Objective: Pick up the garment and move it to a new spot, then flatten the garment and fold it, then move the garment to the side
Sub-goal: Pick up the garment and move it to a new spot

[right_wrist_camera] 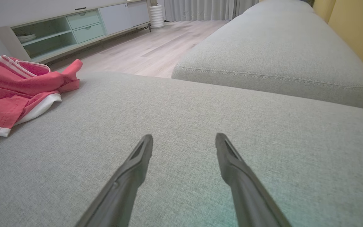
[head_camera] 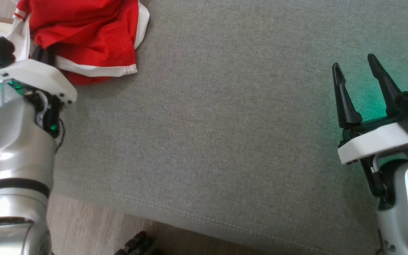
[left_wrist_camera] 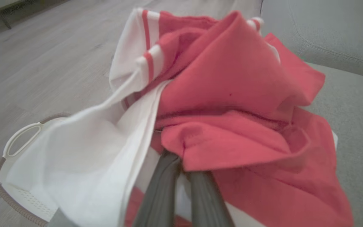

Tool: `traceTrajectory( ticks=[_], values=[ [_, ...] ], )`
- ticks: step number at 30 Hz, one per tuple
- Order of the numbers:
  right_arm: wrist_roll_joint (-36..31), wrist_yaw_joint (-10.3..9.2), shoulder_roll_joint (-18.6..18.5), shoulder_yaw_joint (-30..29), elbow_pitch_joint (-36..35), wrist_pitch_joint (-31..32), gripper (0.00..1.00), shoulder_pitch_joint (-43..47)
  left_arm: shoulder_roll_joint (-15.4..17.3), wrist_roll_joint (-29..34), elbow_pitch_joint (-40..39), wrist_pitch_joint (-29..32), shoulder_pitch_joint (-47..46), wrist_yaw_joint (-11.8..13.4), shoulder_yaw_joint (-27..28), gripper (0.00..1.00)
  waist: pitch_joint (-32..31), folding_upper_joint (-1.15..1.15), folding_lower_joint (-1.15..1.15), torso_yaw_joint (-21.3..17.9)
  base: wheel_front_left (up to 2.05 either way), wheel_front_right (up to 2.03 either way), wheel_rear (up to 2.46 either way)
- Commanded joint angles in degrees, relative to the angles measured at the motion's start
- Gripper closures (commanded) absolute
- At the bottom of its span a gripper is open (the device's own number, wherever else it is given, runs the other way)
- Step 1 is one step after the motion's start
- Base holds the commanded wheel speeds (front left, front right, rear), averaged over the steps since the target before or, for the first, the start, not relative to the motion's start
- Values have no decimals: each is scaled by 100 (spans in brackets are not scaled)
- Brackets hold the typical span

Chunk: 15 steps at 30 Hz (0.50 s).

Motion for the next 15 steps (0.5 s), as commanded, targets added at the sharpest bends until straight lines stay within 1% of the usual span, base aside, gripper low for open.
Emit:
traceTrajectory(
  ticks=[1,4,7,10,15],
  values=[
    [-11,-4,27,94,-180,-52,0,-23,416,-16,-147,-88,-160,24,104,100,-49,0,0,-4,0,0,0],
    [1,-4,75,62,-127,-98,0,3,505,44,-415,-114,-175,128,148,100,-154,0,0,-14,0,0,0],
    [26,-4,133,52,-48,-173,0,39,576,115,-1038,-118,-1,250,275,100,-346,0,0,-42,0,0,0],
    [59,-4,196,33,26,-263,0,86,664,199,-1676,-119,247,296,417,100,-568,0,0,-93,0,0,0],
    [132,-4,293,-42,153,-393,0,222,682,426,-2831,-119,683,346,524,100,-973,0,0,-150,0,0,0]
  ],
)
